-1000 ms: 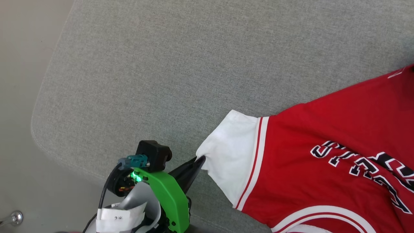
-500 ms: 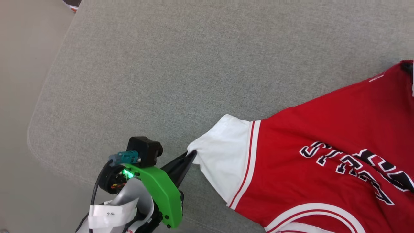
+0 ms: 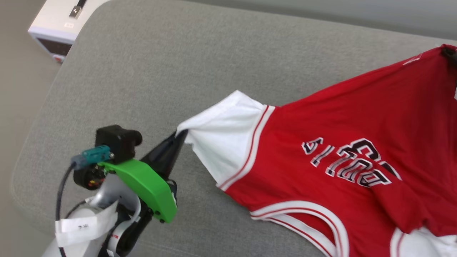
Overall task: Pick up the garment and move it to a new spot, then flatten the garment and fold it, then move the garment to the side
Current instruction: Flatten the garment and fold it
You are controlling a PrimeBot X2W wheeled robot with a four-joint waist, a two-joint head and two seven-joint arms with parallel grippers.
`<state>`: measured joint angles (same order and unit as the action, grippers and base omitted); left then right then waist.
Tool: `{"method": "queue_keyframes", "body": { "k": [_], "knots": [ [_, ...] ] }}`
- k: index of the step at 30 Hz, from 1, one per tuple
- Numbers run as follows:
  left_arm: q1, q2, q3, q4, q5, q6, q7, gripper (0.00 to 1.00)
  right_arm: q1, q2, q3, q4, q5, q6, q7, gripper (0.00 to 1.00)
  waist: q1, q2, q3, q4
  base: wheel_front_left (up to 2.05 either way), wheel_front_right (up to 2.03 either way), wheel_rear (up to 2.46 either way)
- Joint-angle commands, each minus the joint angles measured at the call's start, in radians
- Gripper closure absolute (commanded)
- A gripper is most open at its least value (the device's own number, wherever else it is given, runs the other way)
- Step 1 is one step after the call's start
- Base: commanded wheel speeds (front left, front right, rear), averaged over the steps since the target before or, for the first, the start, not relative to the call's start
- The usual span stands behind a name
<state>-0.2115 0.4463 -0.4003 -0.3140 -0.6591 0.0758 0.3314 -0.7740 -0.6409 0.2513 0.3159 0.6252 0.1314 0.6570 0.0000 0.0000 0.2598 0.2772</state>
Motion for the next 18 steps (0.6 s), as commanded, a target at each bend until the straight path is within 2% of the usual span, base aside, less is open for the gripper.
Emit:
{"method": "queue_keyframes", "body": {
  "k": [1, 10, 18],
  "knots": [
    [-0.031, 0.01, 0.018, -0.01, 0.014, 0.01, -0.013, 1.0, 0.018, -0.005, 0.003, -0.012, 0.013, -0.001, -0.022, 1.0, 0.0, 0.0, -0.076, -0.068, 0.0, 0.0, 0.0],
    [-0.127, 0.015, 0.092, -0.048, 0.042, 0.048, -0.05, 1.0, 0.066, -0.009, -0.017, -0.08, 0.029, -0.001, -0.104, 1.0, 0.0, 0.0, -0.173, -0.142, 0.0, 0.0, 0.0],
    [-0.227, 0.021, 0.155, -0.061, 0.066, 0.075, -0.084, 1.0, 0.122, 0.021, -0.087, -0.187, 0.01, -0.001, -0.153, 1.0, 0.0, 0.0, -0.248, -0.202, 0.0, 0.0, 0.0]
  ]
}}
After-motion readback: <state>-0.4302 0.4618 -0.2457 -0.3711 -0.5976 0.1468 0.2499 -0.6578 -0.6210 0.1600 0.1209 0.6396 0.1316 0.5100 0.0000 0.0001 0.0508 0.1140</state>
